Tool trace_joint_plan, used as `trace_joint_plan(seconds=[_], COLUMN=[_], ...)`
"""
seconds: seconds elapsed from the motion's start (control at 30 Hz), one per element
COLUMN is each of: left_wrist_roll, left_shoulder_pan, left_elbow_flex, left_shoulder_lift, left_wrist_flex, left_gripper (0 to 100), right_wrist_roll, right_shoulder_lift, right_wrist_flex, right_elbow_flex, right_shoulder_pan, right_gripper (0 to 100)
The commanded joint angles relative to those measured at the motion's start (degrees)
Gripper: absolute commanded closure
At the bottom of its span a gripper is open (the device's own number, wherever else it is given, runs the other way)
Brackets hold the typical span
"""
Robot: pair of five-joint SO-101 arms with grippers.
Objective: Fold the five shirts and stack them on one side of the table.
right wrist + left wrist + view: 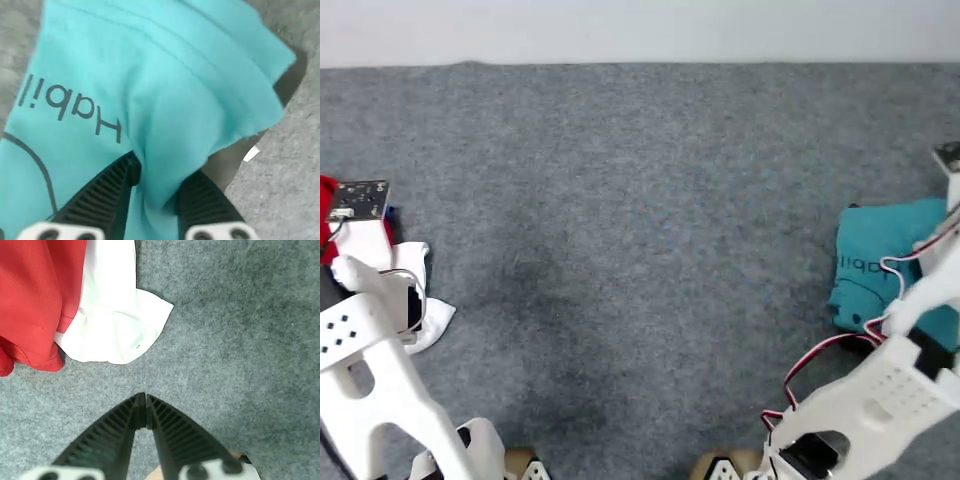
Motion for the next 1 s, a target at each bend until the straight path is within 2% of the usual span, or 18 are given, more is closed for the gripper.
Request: trace_joint_plan(seconds=[0.0,0.1,0.2,0.43,0.57,0.67,0.73,0.97], left_wrist_roll=[-0.53,-0.53,-0.53,-0.53,-0.53,-0.53,-0.53,-0.53], left_shoulder_pan=[0.09,0.18,0.18,0.18,0.18,0.18,0.18,0.18], left_elbow_flex=[-0.13,-0.13,-0.13,-0.13,-0.13,-0.13,-0.13,-0.13], left_shoulder_lift=[-1.49,-1.49,-1.58,-1.58,-1.32,-1.32,-1.32,-1.23], left_wrist_flex=[0.44,0.35,0.35,0.35,0.35,0.35,0.26,0.26], left_gripper=[100,100,100,100,100,100,100,100], right_wrist_roll=[-0.79,-6.77,-10.9,-11.69,-11.78,-11.69,-11.69,-12.04], right_shoulder_lift=[-1.19,-3.47,-6.55,-11.65,-12.44,-12.09,-11.56,-6.9], right_wrist_flex=[0.4,3.12,6.29,20.97,20.53,20.44,19.56,8.13], right_elbow_flex=[-1.32,-4.66,-7.91,-9.14,-1.93,6.68,11.6,26.29], right_shoulder_pan=[1.36,1.89,1.8,-2.77,-4.26,-5.41,-6.55,-11.74], right_gripper=[82.9,76.4,75.2,77.6,98.6,96.4,99.1,98.9])
